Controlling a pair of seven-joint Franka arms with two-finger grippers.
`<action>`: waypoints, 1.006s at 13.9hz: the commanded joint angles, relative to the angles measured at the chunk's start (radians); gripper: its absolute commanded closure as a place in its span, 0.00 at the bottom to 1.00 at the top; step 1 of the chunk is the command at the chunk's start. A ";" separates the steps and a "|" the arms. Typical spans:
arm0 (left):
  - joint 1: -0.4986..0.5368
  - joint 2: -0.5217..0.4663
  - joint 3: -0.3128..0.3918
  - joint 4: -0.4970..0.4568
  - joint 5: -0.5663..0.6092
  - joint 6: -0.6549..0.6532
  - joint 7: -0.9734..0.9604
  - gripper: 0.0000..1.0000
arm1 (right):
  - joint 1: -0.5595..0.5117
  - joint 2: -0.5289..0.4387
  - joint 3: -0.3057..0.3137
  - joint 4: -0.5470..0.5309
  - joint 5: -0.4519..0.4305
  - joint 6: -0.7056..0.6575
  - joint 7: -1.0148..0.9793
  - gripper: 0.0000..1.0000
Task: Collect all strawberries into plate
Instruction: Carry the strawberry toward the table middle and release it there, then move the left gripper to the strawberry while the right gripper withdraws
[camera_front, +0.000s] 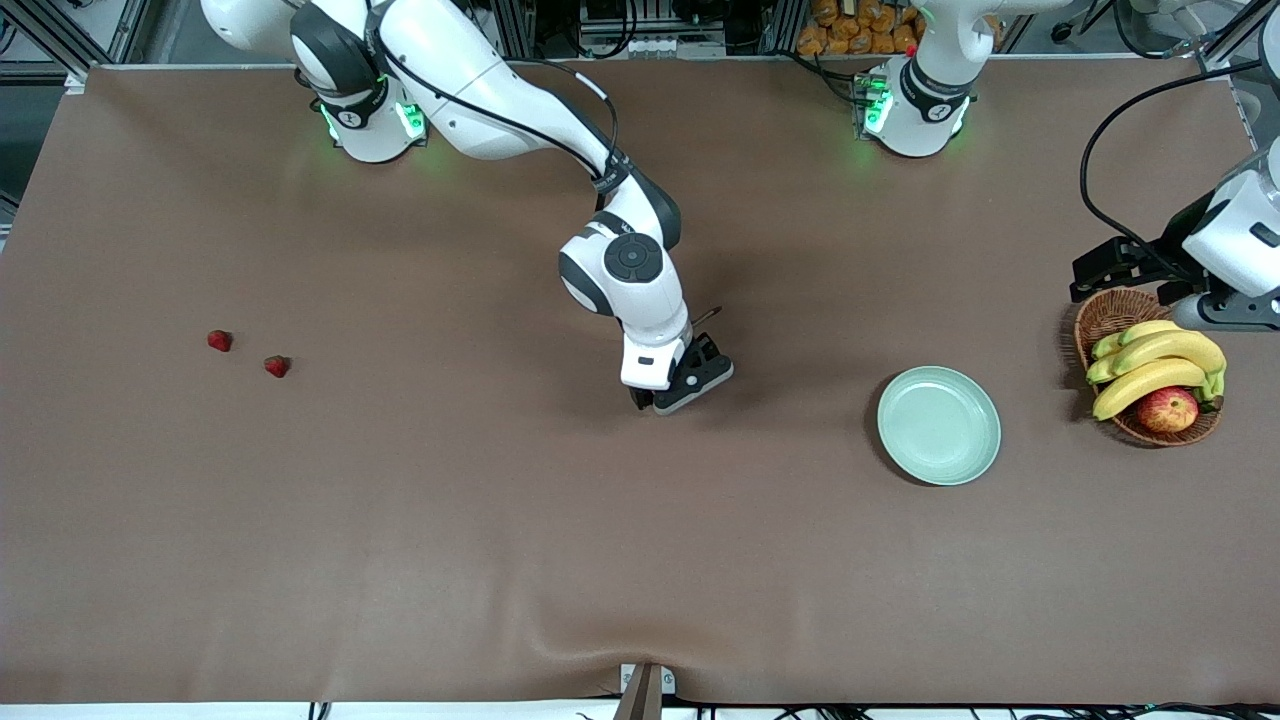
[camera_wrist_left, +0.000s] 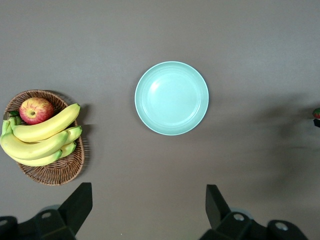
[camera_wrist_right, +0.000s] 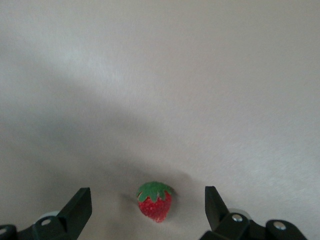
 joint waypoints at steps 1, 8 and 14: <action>0.001 -0.014 -0.002 0.003 0.006 -0.003 -0.004 0.00 | -0.026 -0.043 0.000 -0.006 0.000 -0.021 0.015 0.00; -0.002 -0.014 -0.002 0.004 0.006 -0.005 -0.005 0.00 | -0.041 -0.145 -0.032 -0.011 0.002 -0.217 0.068 0.00; 0.001 -0.017 -0.002 0.006 0.006 -0.008 -0.005 0.00 | -0.040 -0.217 -0.075 -0.011 -0.007 -0.392 0.174 0.00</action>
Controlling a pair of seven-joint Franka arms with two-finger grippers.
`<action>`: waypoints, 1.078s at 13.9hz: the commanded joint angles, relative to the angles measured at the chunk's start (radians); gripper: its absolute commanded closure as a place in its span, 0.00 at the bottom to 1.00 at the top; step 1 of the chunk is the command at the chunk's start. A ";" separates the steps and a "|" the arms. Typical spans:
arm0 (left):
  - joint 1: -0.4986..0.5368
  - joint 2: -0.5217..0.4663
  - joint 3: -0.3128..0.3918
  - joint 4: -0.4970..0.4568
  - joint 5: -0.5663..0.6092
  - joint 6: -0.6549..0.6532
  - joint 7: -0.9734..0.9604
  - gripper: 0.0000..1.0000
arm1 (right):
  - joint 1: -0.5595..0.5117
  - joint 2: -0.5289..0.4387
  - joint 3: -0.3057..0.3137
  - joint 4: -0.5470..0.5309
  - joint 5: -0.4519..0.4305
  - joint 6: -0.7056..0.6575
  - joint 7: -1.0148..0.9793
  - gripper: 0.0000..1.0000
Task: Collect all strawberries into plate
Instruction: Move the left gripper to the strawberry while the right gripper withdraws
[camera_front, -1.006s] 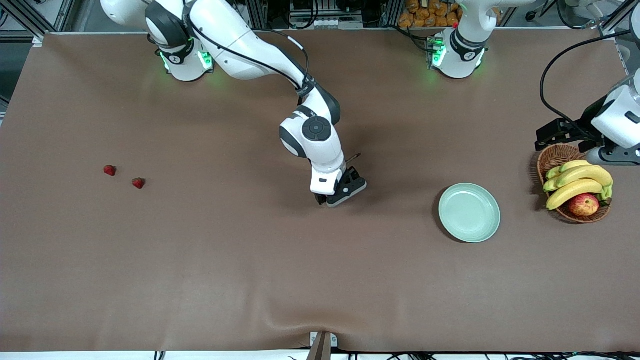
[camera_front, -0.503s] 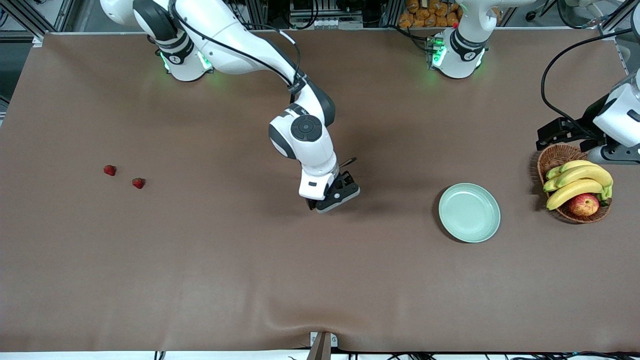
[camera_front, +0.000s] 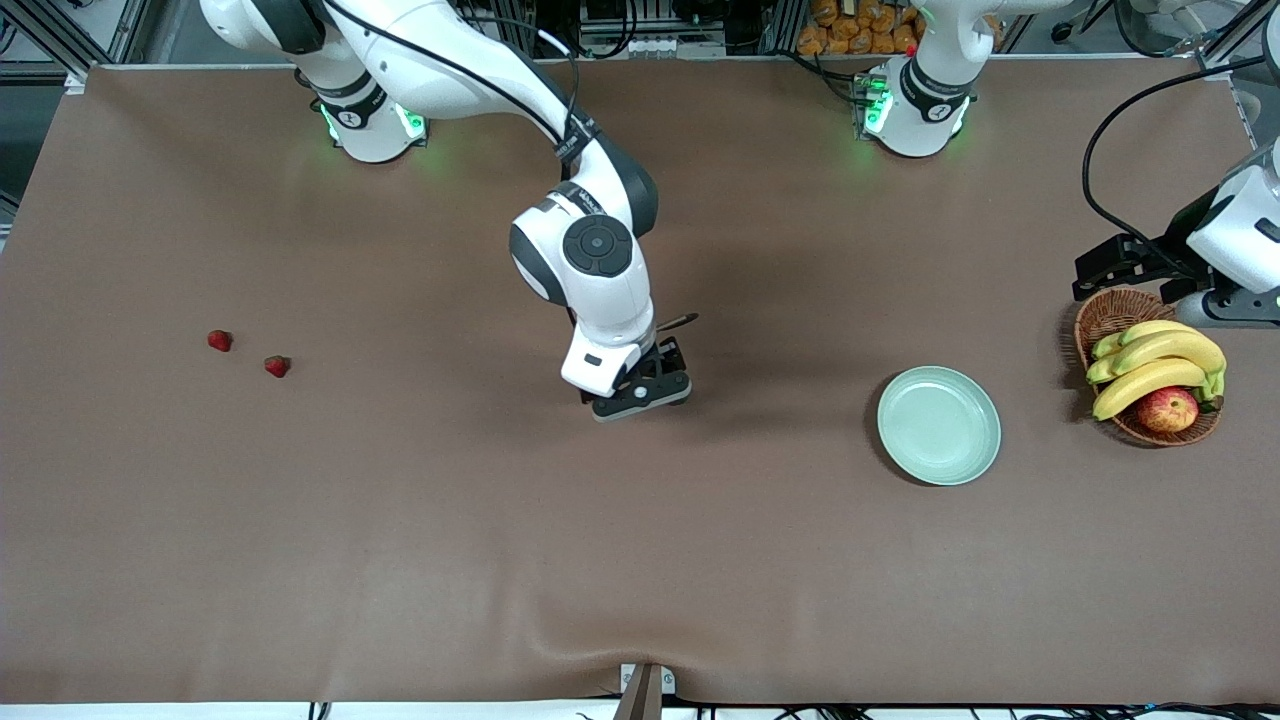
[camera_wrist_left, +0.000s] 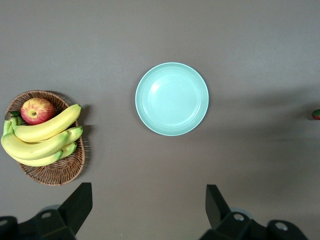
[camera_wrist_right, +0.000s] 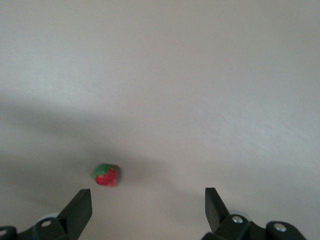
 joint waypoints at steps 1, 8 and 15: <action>-0.001 -0.012 -0.002 0.006 0.005 -0.006 -0.005 0.00 | -0.002 -0.048 -0.023 -0.019 -0.007 -0.069 0.028 0.00; -0.013 -0.004 -0.004 0.008 0.005 0.003 -0.006 0.00 | -0.006 -0.084 -0.076 -0.021 -0.007 -0.110 0.016 0.00; -0.134 0.060 -0.051 -0.009 0.005 0.062 -0.282 0.00 | -0.047 -0.104 -0.081 -0.021 -0.007 -0.116 0.012 0.00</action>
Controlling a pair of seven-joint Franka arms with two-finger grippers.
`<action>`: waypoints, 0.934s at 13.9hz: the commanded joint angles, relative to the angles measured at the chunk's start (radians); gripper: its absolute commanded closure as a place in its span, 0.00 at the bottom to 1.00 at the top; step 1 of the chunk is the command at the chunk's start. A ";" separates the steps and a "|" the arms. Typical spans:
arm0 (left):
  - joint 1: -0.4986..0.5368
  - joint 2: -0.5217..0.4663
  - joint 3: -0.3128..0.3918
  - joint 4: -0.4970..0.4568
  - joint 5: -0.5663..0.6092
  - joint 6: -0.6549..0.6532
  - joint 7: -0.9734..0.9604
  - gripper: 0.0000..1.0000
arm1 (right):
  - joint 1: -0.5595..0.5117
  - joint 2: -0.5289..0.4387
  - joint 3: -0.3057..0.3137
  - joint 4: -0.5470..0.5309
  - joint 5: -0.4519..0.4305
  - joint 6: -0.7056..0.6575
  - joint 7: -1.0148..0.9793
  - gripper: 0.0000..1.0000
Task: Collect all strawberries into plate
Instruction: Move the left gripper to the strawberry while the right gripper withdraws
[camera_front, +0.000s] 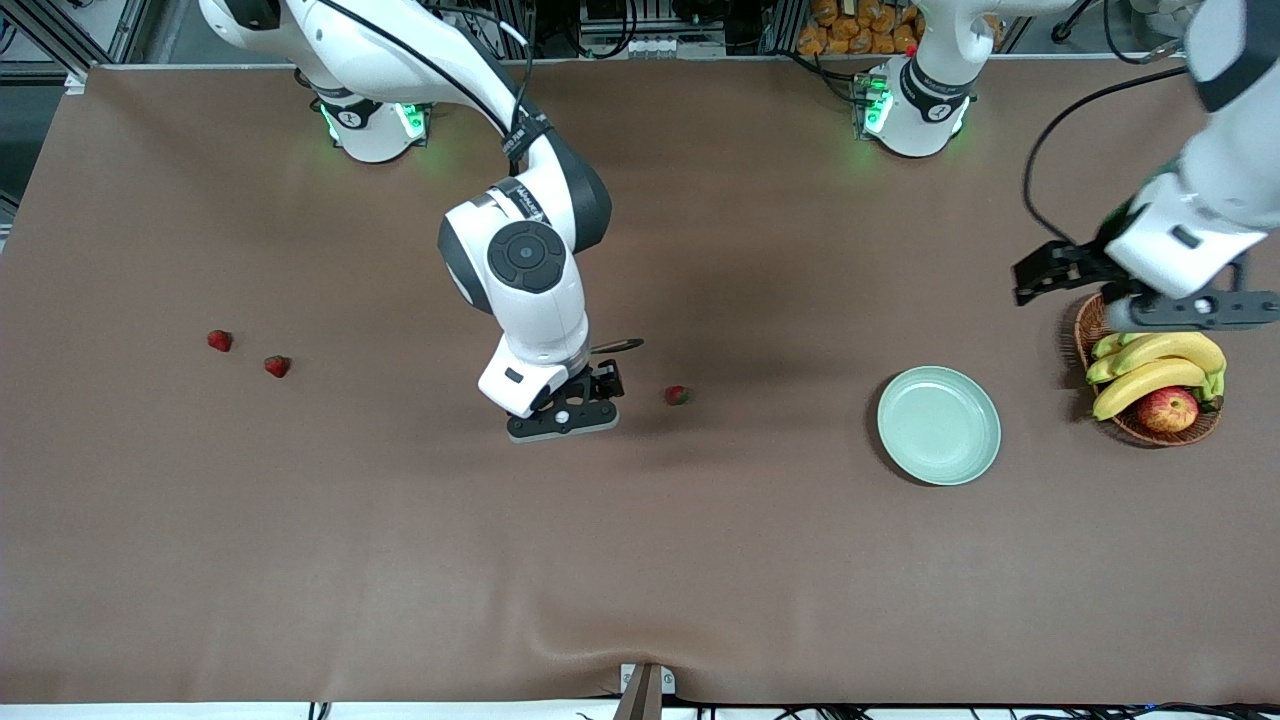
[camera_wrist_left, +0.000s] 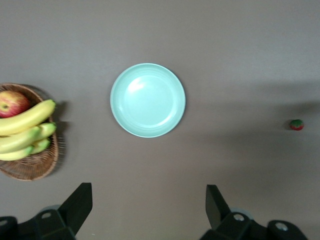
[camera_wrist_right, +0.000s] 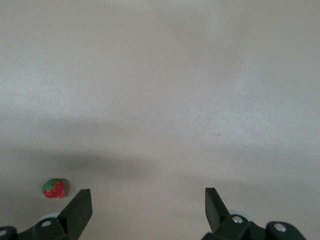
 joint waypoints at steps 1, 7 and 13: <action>-0.061 0.056 -0.018 -0.023 0.005 0.055 -0.111 0.00 | -0.010 -0.028 0.010 -0.021 -0.007 -0.014 0.009 0.00; -0.227 0.171 -0.063 -0.219 0.005 0.433 -0.378 0.00 | -0.036 -0.041 0.008 -0.021 -0.007 -0.028 0.009 0.00; -0.440 0.435 -0.057 -0.138 0.019 0.668 -0.902 0.00 | -0.043 -0.042 -0.004 -0.021 -0.009 -0.042 0.011 0.00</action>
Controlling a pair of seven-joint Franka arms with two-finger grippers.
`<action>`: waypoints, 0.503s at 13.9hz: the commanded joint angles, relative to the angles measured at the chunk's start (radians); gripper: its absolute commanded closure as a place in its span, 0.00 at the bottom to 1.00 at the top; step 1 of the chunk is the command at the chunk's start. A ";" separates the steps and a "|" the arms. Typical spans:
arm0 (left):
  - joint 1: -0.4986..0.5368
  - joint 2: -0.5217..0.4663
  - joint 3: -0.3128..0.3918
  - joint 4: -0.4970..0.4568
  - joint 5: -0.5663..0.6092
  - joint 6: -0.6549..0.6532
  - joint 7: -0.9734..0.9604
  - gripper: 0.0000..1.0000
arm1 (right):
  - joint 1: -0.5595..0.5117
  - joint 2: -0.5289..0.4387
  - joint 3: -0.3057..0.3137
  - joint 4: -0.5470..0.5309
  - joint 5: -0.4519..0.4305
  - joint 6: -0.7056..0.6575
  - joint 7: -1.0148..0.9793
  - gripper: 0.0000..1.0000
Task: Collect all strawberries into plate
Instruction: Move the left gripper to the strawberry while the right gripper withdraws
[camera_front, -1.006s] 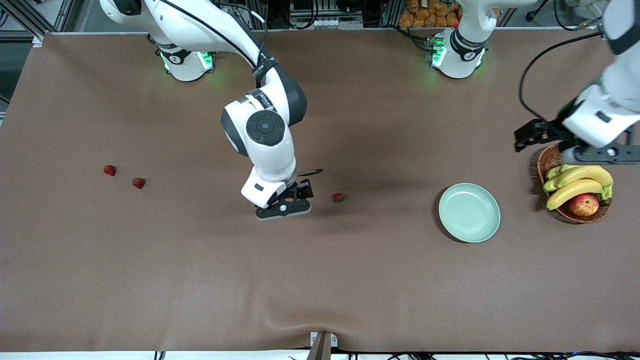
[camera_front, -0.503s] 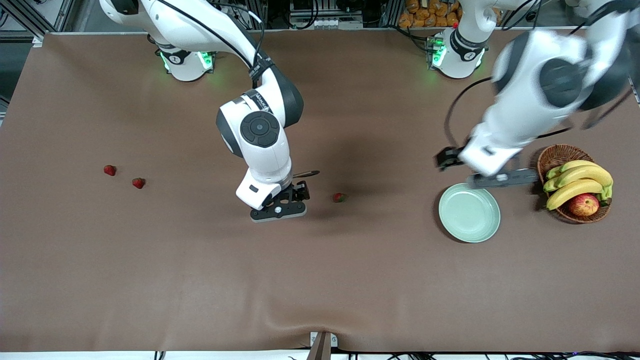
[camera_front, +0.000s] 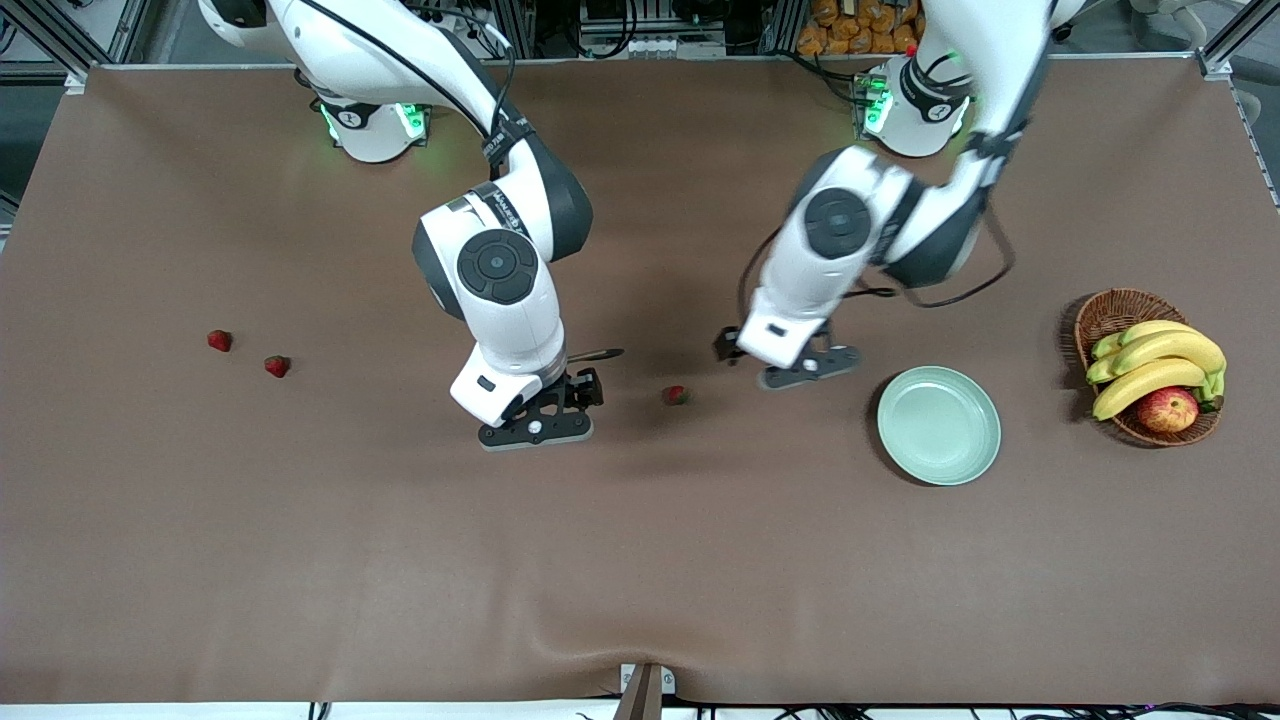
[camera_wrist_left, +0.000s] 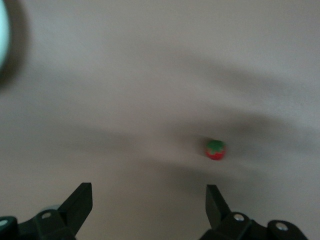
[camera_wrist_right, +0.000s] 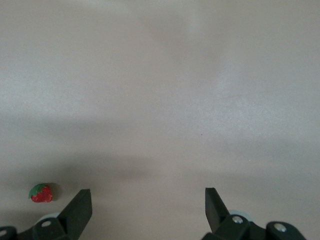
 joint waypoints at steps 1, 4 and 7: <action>-0.056 0.135 0.011 0.132 0.020 0.033 -0.186 0.00 | -0.021 -0.029 -0.008 -0.021 -0.007 -0.015 0.011 0.00; -0.107 0.269 0.014 0.266 0.078 0.033 -0.314 0.00 | -0.067 -0.042 -0.009 -0.021 -0.007 -0.033 0.009 0.00; -0.116 0.335 0.015 0.292 0.127 0.059 -0.363 0.09 | -0.119 -0.047 -0.008 -0.021 -0.007 -0.050 0.007 0.00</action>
